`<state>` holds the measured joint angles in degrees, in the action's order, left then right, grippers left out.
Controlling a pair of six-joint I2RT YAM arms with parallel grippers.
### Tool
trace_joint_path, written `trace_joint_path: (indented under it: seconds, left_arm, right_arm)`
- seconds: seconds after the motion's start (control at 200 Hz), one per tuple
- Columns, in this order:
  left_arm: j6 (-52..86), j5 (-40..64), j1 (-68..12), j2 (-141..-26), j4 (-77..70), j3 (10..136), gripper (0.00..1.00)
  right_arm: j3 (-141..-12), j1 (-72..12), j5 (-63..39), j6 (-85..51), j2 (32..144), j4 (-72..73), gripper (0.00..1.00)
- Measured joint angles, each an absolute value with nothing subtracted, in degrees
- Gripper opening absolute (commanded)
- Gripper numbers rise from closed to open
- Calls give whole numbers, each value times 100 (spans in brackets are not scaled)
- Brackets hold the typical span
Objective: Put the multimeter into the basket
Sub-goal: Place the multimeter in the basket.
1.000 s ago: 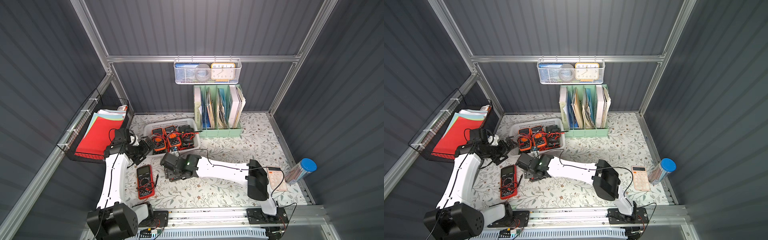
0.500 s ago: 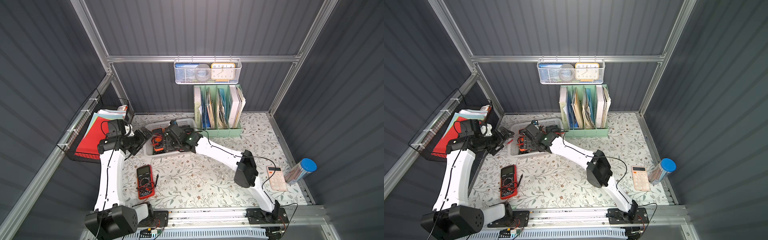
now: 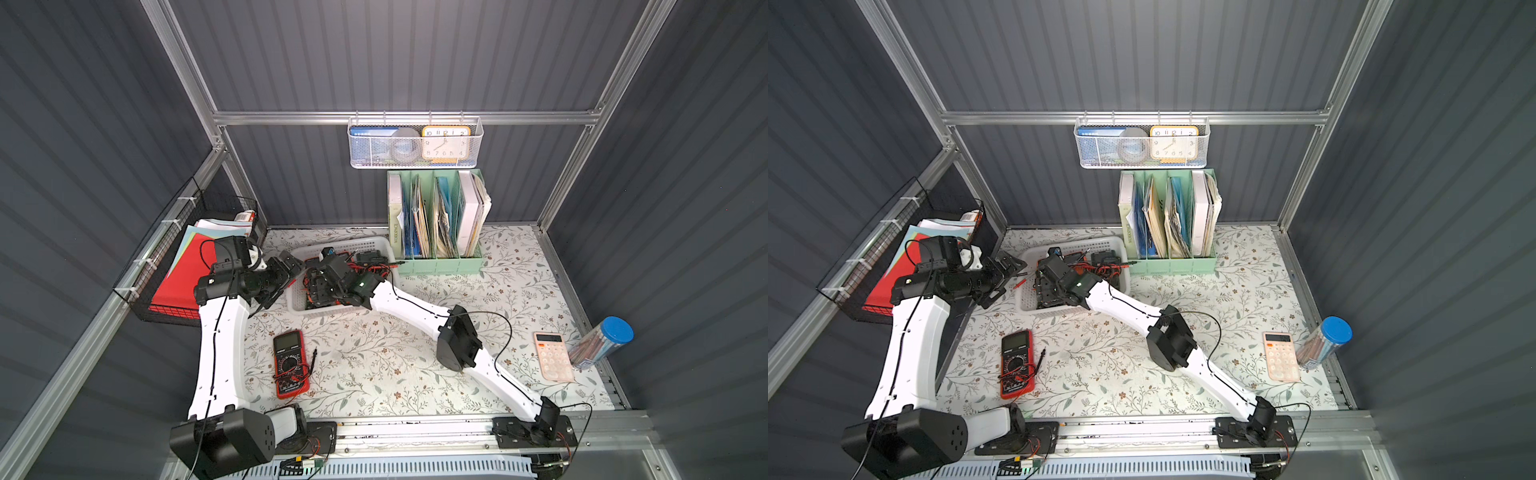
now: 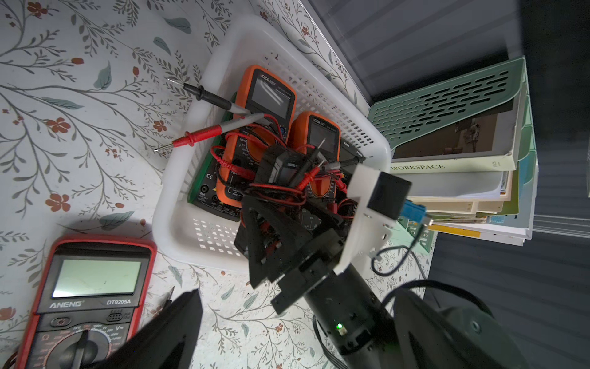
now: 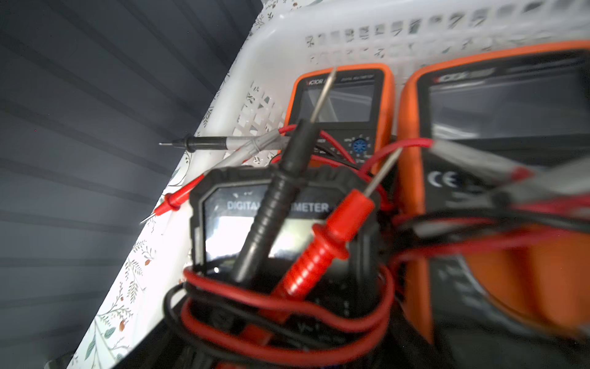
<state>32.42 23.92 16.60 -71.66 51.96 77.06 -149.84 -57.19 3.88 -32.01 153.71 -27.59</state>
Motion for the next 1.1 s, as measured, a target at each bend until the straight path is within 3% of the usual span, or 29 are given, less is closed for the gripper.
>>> trace_joint_path:
  seconds: [0.14, 0.235, 0.555, 0.82, 1.101]
  left_arm:
    - [3240, 2375, 1660, -7166, 5196, 7703, 99]
    - [3236, 2373, 1660, -7164, 5194, 7701, 99]
    - [3148, 2274, 1660, -7164, 5133, 7675, 99]
    - [3065, 2204, 1680, -7122, 5089, 7693, 99]
    - [2963, 1874, 1682, -6705, 5592, 7450, 99]
  right_arm:
    - [-15087, -5745, 318, -3264, 15552, -2650, 86]
    - [-15087, -5754, 307, -3280, 15528, -2600, 91]
    - [-14999, -5739, 292, -3203, 15318, -2574, 96]
    - [-14333, -5708, 239, -3052, 14237, -2410, 97]
    - [-12167, -5765, 154, -3214, 12497, -1922, 97]
